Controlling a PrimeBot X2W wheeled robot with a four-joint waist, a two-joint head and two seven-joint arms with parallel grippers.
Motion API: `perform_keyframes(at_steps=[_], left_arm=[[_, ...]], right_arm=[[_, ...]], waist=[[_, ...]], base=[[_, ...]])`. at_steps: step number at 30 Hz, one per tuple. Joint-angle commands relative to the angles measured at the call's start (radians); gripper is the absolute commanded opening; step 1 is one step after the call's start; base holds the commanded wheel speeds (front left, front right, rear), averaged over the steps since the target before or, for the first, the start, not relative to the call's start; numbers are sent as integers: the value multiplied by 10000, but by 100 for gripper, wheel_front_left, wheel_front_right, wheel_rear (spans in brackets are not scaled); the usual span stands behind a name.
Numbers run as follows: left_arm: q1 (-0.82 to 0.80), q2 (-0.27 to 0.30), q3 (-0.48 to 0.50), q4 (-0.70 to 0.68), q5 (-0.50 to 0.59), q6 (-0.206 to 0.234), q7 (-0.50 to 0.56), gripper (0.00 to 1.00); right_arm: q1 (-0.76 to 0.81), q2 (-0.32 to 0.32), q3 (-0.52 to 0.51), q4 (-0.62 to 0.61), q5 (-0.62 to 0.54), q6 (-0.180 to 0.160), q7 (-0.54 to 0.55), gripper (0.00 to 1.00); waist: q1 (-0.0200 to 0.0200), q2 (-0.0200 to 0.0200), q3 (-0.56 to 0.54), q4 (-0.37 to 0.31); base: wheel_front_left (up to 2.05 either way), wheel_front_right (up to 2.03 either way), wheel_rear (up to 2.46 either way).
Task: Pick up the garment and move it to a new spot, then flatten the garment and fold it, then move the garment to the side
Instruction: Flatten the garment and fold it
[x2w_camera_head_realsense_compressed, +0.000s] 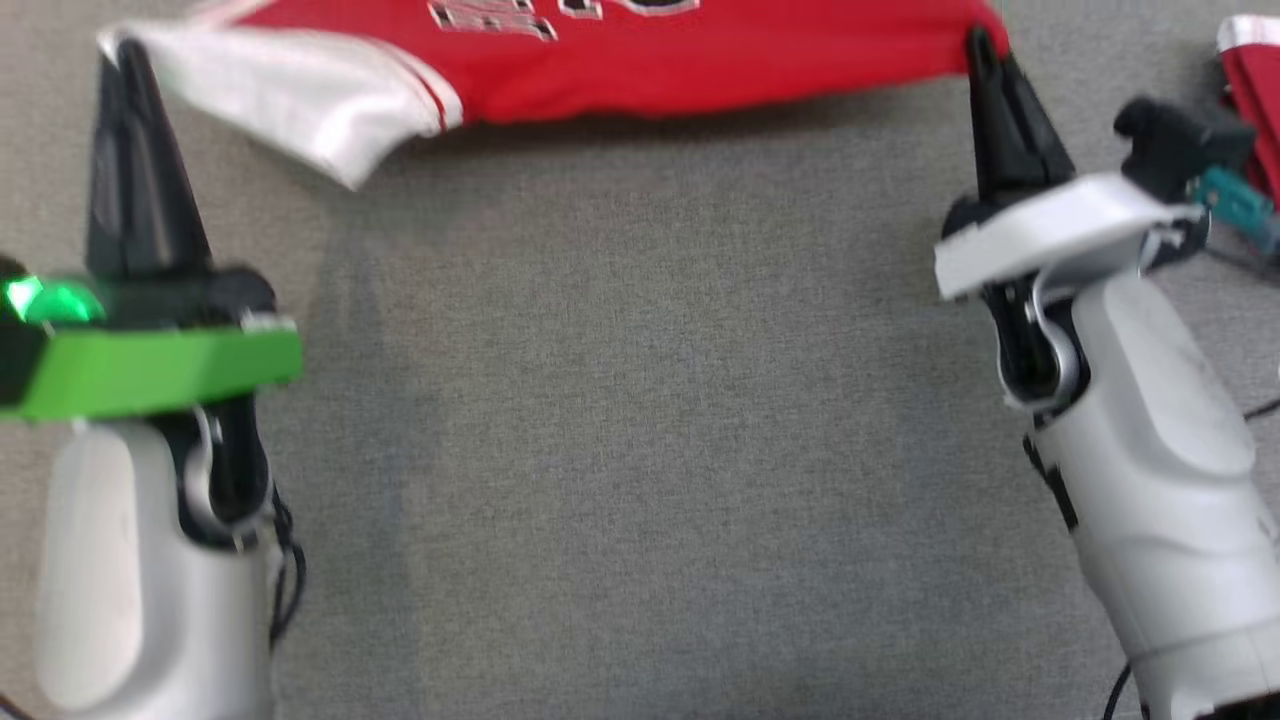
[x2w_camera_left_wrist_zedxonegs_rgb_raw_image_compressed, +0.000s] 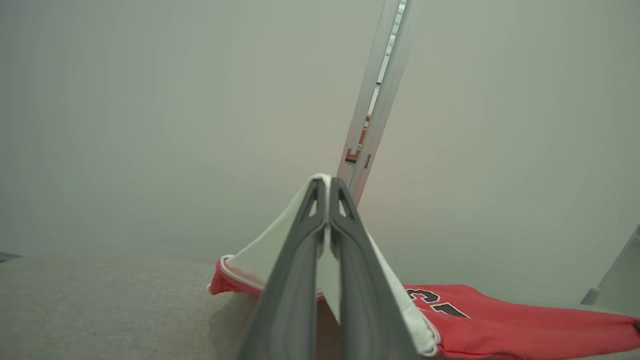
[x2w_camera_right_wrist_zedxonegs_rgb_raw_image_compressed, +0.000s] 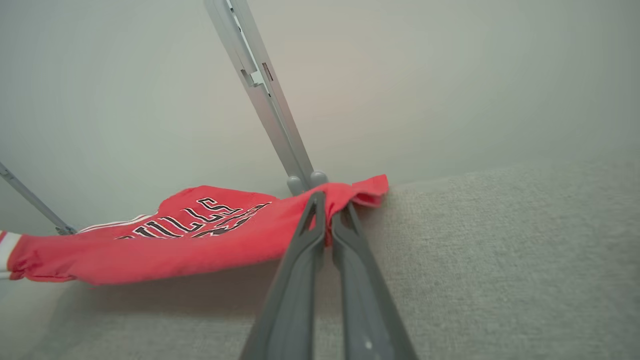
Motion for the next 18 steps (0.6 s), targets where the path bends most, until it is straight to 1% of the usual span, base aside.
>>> perform_keyframes(at_steps=[1,5,10,18], left_arm=[[609,-75,39,-219,-78,-37,-29,0],[2287,-294,41,-715,-322,-37,-29,0],[4219,-443,-252,-1152,-403,-31,-28,0],[6384,-504,-857,-1953,-238,-32,-30,0]], right_arm=[[527,-59,-59,-260,137,-1,-24,0],[1978,-35,-177,-918,403,-1,-24,0],[3817,36,-475,-1610,817,-1,-26,0],[6404,193,-909,-2393,1008,-1,-25,0]], waist=[[0,0,-803,97],[0,0,-1592,219],[0,0,-2705,465],[0,0,-4239,817]], base=[[0,0,0],[0,0,0],[0,0,0],[0,0,0]])
